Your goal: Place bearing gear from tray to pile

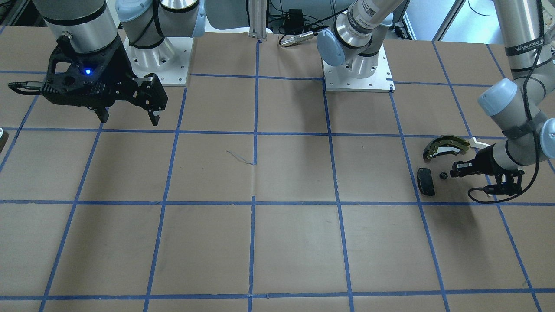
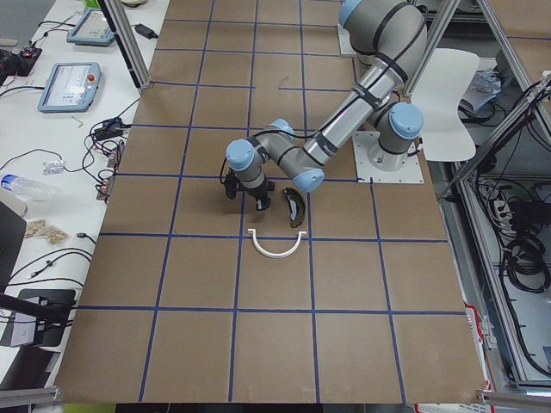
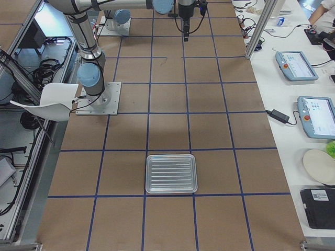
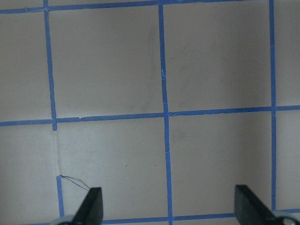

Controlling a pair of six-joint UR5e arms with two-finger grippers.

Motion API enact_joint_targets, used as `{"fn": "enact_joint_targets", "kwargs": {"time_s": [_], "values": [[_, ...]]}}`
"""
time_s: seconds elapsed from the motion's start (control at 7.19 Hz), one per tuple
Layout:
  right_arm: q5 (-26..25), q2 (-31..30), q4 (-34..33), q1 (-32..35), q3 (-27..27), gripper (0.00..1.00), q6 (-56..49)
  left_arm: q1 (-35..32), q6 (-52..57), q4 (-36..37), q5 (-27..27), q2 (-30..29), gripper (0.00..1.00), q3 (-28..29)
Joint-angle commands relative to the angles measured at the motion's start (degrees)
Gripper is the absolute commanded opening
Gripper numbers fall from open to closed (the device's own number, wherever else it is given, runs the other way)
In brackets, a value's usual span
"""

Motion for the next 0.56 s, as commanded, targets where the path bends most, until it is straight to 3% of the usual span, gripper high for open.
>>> {"fn": "enact_joint_targets", "kwargs": {"time_s": [0.0, 0.28, 0.42], "values": [[0.1, 0.0, 0.0, 0.0, 0.0, 1.0, 0.0, -0.1, 0.0, 1.8, 0.0, -0.2, 0.0, -1.2], [0.1, 0.0, 0.0, 0.0, 0.0, 1.0, 0.0, -0.1, 0.1, 3.3, 0.1, -0.4, 0.0, -1.5], [0.0, 0.0, 0.1, 0.0, 0.0, 1.0, 0.0, -0.1, 0.4, 3.4, -0.1, -0.5, 0.08, -1.4]]}}
